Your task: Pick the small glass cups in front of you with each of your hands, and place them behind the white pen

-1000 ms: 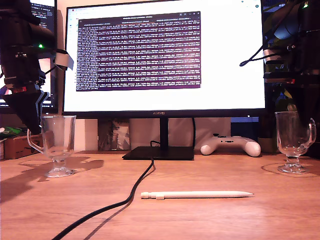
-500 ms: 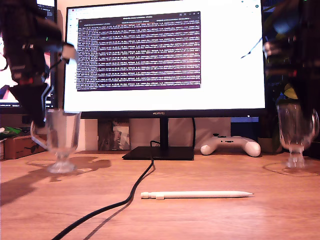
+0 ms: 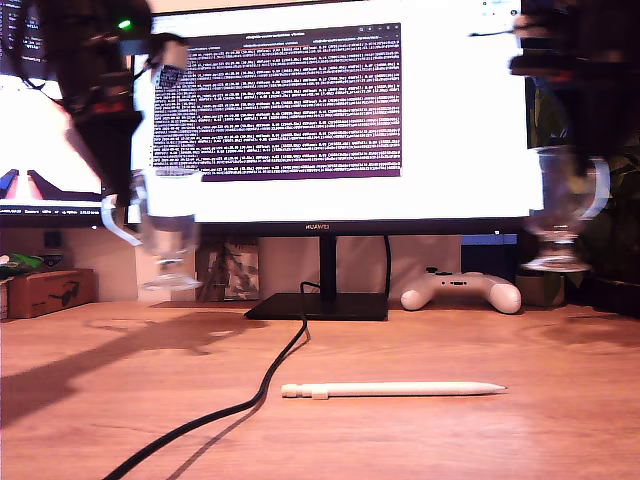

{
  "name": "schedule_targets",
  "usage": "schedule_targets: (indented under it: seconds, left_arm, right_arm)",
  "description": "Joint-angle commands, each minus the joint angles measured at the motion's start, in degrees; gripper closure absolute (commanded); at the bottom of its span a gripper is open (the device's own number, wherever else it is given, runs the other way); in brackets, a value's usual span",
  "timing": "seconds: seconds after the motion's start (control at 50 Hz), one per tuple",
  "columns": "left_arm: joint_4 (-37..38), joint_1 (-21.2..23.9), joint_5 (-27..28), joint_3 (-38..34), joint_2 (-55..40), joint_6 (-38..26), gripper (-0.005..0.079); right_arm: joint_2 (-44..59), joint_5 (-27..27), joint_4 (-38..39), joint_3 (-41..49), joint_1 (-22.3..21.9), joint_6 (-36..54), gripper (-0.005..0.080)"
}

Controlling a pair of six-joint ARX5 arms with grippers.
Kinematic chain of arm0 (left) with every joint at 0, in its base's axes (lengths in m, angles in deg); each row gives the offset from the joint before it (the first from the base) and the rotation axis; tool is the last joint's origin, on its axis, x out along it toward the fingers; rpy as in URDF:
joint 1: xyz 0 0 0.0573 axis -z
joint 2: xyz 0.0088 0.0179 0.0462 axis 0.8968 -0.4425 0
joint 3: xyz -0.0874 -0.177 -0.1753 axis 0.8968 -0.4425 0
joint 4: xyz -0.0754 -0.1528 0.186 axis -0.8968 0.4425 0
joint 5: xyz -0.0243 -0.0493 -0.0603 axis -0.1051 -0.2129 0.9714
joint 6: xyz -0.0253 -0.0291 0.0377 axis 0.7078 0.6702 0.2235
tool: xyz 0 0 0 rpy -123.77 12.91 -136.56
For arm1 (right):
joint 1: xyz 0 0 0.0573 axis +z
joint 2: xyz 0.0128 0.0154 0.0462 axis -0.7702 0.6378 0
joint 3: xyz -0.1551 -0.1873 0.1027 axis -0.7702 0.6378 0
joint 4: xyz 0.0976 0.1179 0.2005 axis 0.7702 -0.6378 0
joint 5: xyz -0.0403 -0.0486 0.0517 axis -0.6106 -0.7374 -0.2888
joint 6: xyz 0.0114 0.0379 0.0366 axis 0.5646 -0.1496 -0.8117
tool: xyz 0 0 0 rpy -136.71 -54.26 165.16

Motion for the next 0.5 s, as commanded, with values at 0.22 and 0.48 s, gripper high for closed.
schedule_targets:
  seconds: [0.22,0.48]
  left_arm:
    - [-5.57,4.28,0.37,1.14,1.73,14.01,0.0765]
    - [-8.63,10.05,-5.38,1.11,1.73,21.92,0.0765]
  right_arm:
    - [-1.38,0.02,1.99,-0.79,4.37,-5.20,0.0763]
    - [-1.38,-0.09,2.16,-0.79,6.60,-7.58,0.0763]
